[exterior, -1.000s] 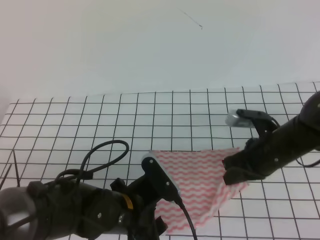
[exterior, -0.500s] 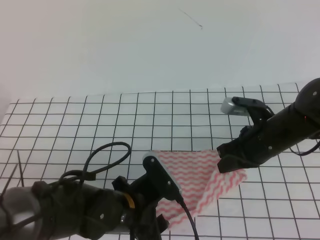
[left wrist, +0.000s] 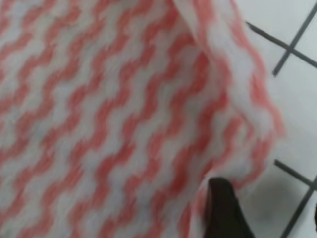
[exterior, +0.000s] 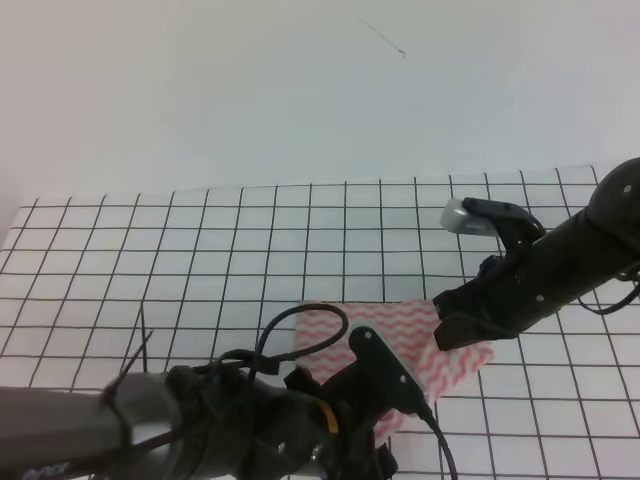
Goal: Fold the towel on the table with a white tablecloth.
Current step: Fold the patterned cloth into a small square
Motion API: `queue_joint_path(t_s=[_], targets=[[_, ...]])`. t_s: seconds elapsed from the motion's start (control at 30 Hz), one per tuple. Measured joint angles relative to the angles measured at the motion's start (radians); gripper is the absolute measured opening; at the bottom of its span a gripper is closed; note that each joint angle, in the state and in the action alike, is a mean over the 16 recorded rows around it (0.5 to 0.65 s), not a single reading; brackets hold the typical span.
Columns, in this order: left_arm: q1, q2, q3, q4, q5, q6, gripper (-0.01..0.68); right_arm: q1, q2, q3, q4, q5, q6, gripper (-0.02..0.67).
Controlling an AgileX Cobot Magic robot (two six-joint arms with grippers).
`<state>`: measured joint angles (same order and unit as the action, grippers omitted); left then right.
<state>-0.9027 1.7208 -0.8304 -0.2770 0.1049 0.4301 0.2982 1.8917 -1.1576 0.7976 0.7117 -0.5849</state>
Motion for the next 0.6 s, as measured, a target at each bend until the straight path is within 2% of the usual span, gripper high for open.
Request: queue_joint_path(t_s=[0.23,0.6], targets=[[-0.001,-0.017,-0.028,0.122,0.053,-0.106,0.340,-0.005,0.000,0.000,-0.001,0.016,0.000,0.000],[-0.007,-0.077,-0.035,0.472,0.137,-0.418,0.324,-0.038,0.000,0.000,0.034,0.049,-0.001,0.000]])
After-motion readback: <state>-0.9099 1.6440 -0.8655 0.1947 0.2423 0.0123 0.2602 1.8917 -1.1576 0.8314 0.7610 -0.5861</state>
